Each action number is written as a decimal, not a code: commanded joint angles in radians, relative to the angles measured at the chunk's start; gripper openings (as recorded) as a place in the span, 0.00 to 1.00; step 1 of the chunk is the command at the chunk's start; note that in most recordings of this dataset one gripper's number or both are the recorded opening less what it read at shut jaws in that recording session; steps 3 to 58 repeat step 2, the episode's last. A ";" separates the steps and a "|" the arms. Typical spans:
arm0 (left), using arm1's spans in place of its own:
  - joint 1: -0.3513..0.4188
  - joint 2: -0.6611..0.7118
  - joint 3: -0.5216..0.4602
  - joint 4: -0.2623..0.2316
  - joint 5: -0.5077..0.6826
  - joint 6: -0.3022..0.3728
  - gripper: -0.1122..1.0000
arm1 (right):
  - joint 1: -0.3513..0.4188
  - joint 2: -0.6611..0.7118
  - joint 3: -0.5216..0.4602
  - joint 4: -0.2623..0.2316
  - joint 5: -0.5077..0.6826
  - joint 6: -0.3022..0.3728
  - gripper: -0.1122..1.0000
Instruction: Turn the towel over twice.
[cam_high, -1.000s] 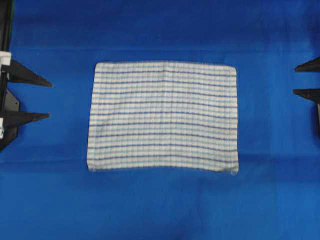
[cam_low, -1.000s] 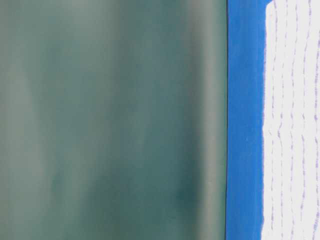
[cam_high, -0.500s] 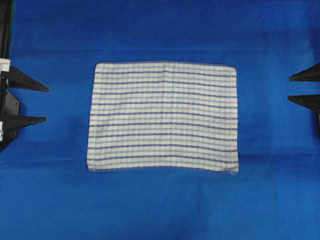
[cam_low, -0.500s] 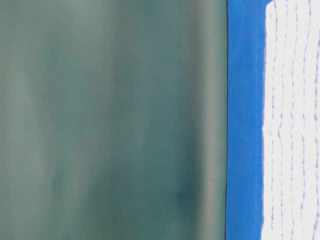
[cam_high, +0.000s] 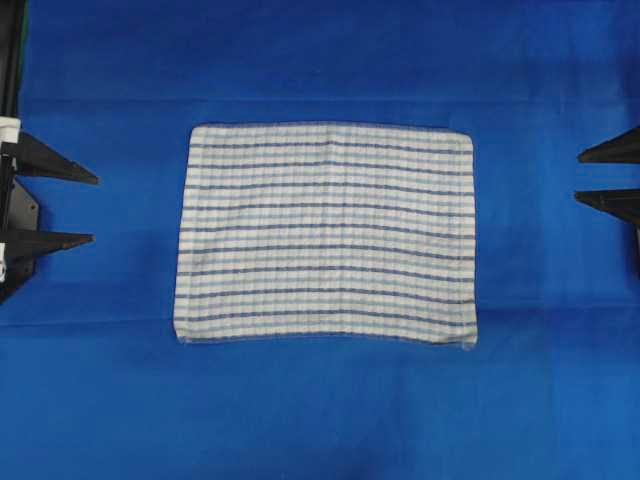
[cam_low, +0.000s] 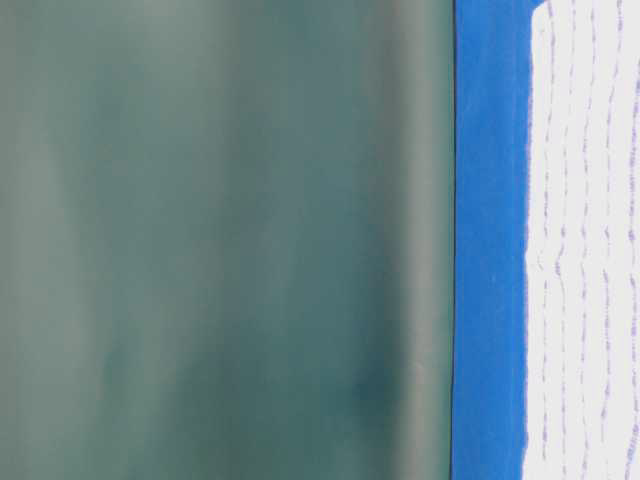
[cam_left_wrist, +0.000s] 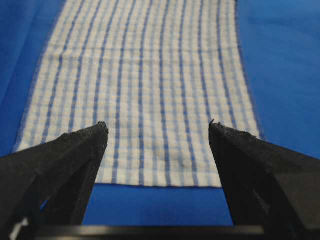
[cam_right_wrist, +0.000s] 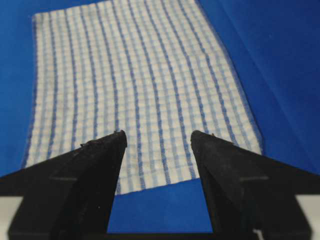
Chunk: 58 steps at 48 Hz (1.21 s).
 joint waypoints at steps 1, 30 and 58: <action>0.002 0.006 -0.011 -0.002 -0.008 -0.002 0.79 | -0.002 0.015 -0.014 0.002 -0.009 0.002 0.64; 0.002 0.008 -0.011 -0.002 -0.008 -0.002 0.79 | -0.002 0.015 -0.012 0.002 -0.011 0.002 0.64; 0.002 0.008 -0.011 -0.002 -0.008 -0.002 0.79 | -0.002 0.015 -0.012 0.002 -0.011 0.002 0.64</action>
